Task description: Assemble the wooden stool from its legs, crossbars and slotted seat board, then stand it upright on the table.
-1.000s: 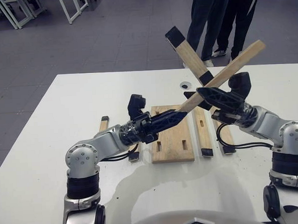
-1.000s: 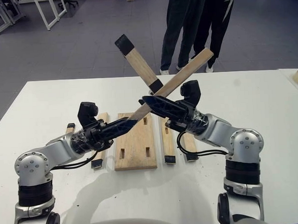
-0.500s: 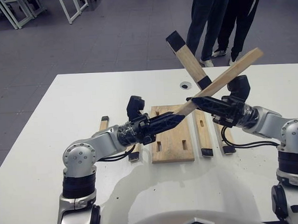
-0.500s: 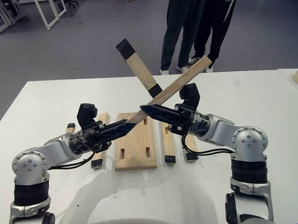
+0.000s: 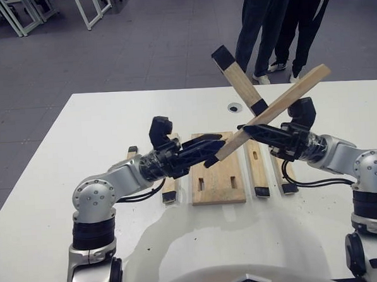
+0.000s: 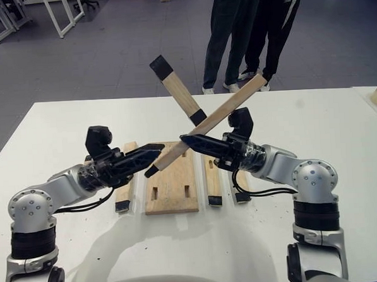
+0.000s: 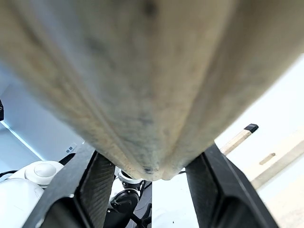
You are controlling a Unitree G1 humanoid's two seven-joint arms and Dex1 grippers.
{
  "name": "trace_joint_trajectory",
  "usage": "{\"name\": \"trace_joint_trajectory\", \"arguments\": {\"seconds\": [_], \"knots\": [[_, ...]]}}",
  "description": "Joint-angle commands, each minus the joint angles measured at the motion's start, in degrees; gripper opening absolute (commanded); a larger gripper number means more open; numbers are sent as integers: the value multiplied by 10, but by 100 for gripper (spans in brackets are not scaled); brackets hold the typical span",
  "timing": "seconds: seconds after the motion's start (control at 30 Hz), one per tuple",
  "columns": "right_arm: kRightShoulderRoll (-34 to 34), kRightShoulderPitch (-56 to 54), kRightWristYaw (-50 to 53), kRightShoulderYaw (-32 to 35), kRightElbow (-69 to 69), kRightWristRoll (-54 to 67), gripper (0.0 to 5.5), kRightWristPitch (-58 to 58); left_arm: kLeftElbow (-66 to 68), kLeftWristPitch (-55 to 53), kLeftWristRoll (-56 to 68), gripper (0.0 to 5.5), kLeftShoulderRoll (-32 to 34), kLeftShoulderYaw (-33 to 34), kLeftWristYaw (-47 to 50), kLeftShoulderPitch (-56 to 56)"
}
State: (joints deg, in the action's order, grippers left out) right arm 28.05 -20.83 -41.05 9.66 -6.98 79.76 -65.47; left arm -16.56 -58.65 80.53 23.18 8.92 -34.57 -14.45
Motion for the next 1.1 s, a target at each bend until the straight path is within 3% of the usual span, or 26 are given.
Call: {"name": "trace_joint_trajectory", "arguments": {"seconds": [0.03, 0.1, 0.2, 0.27, 0.37, 0.93, 1.1], "knots": [[25, 27, -37, -11, 3, -50, 206, 9, 22, 51, -41, 354, 37, 53, 5, -45], [36, 41, -57, -17, 4, -79, 206, 17, -2, 97, -168, 354, 89, 3, -16, -30], [50, 58, -83, -17, 2, -118, 206, 36, 0, 236, -467, 354, 189, -187, -47, 10], [52, 61, -88, -16, 6, -133, 206, 47, -4, 304, -589, 354, 196, -272, -37, 25], [48, 62, -90, -19, 2, -148, 206, 51, -13, 358, -709, 354, 204, -346, -27, 35], [34, 49, -104, -38, 1, -219, 206, 89, -14, 392, -965, 354, 229, -445, -118, 54], [44, 26, -120, -47, 16, -263, 206, 126, -20, 408, -969, 354, 280, -422, -156, 82]]}}
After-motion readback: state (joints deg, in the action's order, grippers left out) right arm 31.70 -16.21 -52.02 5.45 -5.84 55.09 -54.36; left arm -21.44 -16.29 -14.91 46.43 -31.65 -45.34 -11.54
